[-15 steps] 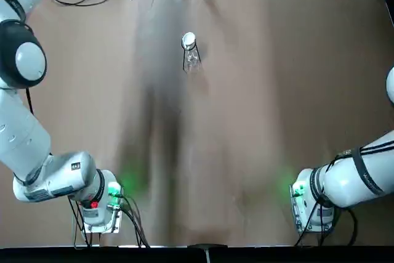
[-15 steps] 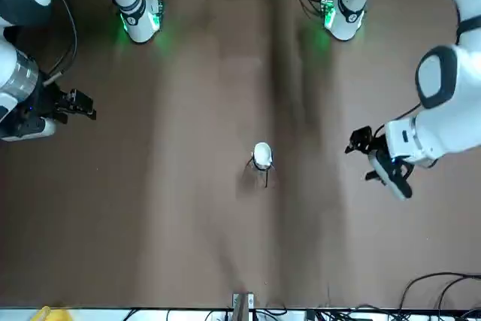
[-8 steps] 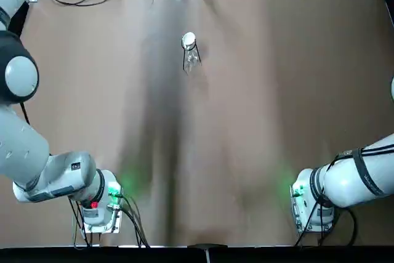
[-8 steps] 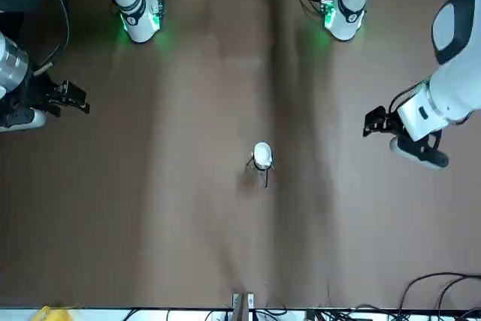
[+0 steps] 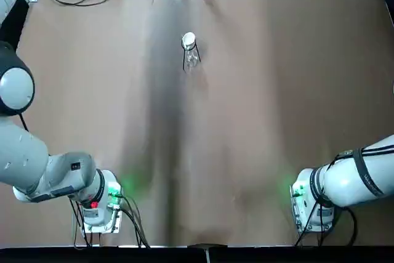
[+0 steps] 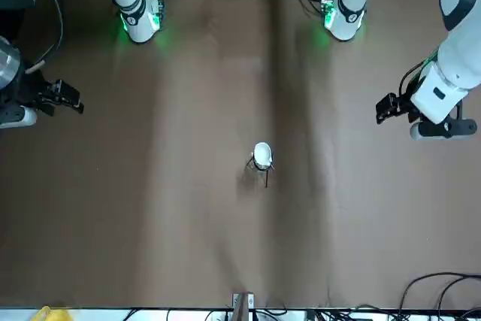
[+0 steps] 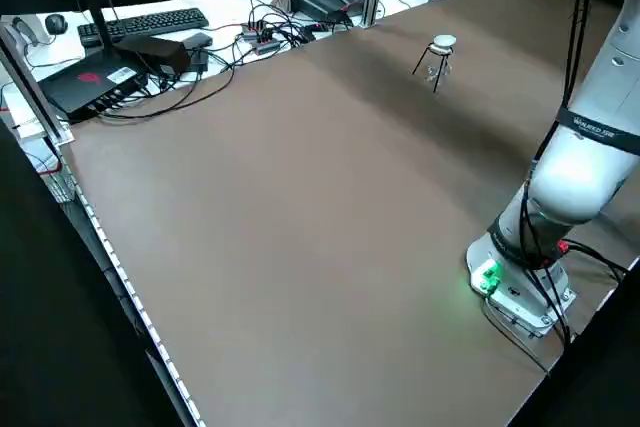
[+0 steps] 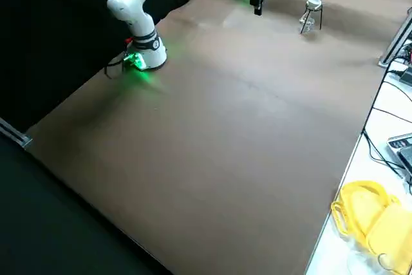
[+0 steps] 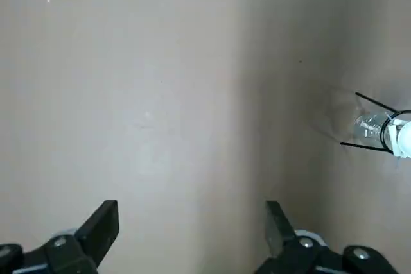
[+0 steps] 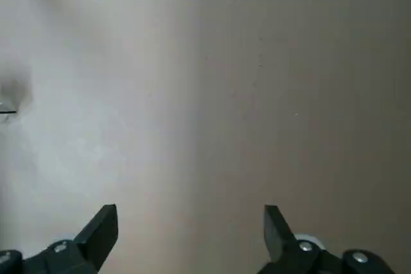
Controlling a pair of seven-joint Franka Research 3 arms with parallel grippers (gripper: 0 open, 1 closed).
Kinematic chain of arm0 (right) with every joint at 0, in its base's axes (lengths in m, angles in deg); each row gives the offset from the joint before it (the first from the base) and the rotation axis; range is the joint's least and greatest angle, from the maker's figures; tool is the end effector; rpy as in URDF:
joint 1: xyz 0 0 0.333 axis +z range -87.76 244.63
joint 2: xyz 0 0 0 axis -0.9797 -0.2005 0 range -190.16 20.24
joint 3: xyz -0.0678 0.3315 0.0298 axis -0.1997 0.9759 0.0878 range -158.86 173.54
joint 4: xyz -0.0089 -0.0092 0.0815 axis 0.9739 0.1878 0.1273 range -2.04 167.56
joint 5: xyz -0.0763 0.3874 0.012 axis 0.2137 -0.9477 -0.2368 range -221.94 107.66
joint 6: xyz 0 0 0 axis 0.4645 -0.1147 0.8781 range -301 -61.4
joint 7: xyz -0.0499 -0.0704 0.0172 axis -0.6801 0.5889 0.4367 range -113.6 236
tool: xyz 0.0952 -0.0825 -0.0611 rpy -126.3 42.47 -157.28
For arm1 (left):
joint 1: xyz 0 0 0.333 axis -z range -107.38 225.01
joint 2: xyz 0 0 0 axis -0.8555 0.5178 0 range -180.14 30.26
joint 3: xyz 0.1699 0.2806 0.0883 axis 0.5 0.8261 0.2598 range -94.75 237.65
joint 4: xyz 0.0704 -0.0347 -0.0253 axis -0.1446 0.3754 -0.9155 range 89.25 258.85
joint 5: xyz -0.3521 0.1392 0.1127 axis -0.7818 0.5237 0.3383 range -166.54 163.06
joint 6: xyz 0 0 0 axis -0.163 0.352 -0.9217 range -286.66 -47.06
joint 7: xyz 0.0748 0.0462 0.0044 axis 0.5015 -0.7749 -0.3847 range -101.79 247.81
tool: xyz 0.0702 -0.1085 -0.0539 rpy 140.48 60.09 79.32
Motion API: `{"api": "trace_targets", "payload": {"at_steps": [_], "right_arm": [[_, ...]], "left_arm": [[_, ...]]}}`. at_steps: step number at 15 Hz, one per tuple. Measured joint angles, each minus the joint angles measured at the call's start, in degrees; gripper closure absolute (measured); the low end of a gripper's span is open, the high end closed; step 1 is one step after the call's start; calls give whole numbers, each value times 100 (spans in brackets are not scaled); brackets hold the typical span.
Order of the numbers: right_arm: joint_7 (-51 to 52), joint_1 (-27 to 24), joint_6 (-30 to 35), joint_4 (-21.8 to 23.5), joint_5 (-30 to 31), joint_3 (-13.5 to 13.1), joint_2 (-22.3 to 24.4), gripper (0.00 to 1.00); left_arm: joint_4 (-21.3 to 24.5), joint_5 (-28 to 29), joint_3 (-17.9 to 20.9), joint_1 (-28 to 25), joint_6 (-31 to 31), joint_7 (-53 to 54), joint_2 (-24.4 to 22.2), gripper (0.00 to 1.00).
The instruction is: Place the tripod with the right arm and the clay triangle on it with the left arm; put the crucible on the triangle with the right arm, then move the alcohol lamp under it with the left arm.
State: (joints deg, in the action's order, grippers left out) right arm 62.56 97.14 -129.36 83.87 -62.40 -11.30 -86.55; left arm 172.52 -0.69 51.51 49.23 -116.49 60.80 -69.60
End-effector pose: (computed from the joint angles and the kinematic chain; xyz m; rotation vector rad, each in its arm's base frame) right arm 0.5682 0.0153 0.5840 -3.0583 -0.0293 0.0239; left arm 0.5834 -0.0957 0.5720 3.1293 0.0502 -0.0139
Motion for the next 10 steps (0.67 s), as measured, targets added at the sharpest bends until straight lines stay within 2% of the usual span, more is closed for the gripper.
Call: {"api": "trace_targets", "payload": {"at_steps": [3,10], "right_arm": [[27,-8,-9,0,188,-1,60,0],[208,-147,-9,31,219,-2,104,0]], "left_arm": [[5,0,5,-2,16,-77,-46,0],[10,1,45,-19,16,-75,-162,0]]}}
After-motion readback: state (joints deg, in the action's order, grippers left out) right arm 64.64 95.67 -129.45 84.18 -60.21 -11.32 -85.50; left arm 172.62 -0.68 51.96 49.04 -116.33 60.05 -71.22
